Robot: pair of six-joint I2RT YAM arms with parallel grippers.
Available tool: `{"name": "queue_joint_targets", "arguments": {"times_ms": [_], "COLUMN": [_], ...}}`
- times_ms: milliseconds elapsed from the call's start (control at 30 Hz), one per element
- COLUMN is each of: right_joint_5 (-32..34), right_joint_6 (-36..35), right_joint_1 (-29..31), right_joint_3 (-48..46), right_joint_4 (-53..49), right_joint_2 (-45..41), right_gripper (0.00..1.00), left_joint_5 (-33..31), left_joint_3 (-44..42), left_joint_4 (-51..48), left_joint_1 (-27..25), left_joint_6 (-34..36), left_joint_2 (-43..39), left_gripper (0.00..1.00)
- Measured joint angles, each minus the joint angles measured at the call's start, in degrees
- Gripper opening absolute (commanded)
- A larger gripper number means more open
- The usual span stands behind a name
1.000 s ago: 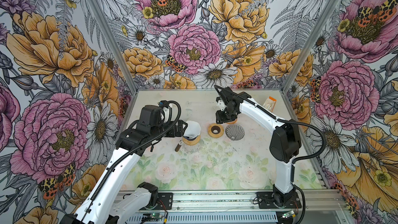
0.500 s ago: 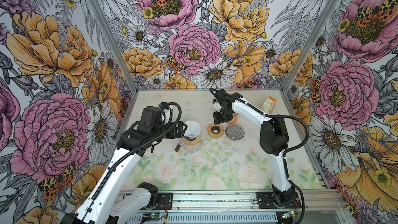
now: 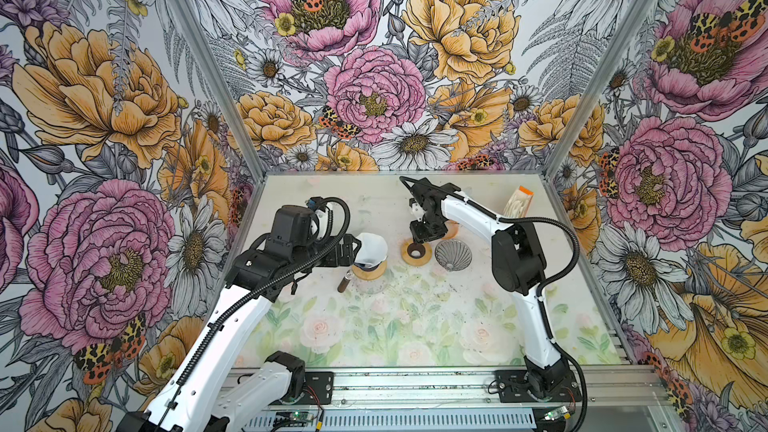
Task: Place the coffee filter in the dripper
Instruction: 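Lower the right gripper into the bamboo ring's hole and grip it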
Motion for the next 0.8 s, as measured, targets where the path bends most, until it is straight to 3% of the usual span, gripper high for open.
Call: {"name": "queue_joint_targets", "arguments": {"times_ms": [800], "right_joint_5": [-6.6], "right_joint_6": [0.0], "right_joint_1": [-1.6], "right_joint_3": [0.7], "right_joint_4": [1.1], "right_joint_2": [1.9], "right_gripper": [0.52], "left_joint_5": [0.0], "left_joint_3": [0.0], "left_joint_4": [0.0], "left_joint_1": [0.0], "left_joint_6": [0.0], "left_joint_2": [1.2], "left_gripper": [0.99]}}
